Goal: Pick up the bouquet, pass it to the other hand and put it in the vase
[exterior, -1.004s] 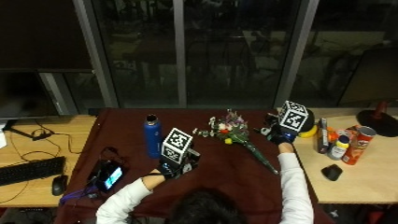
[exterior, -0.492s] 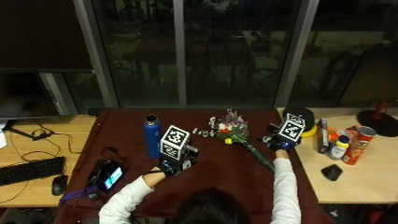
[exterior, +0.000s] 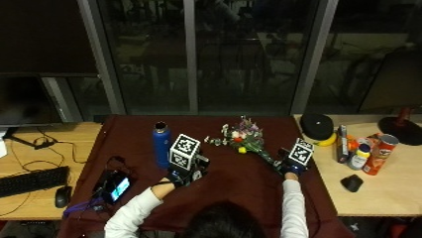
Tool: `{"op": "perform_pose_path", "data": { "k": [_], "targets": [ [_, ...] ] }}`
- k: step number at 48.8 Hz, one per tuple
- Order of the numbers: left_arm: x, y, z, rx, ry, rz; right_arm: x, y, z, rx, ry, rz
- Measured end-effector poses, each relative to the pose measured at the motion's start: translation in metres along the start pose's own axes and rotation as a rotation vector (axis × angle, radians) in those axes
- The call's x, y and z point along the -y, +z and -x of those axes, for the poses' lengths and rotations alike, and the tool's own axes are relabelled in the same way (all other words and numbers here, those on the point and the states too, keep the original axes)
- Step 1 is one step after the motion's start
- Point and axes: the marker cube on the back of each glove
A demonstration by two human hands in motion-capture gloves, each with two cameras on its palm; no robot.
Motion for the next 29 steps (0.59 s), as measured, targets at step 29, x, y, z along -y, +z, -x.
{"op": "perform_pose_path", "data": {
  "k": [29],
  "targets": [
    [0.001,0.010,0.009,-0.006,-0.027,0.025,-0.032,0.023,0.034,-0.163,0.109,-0.122]
  ]
}}
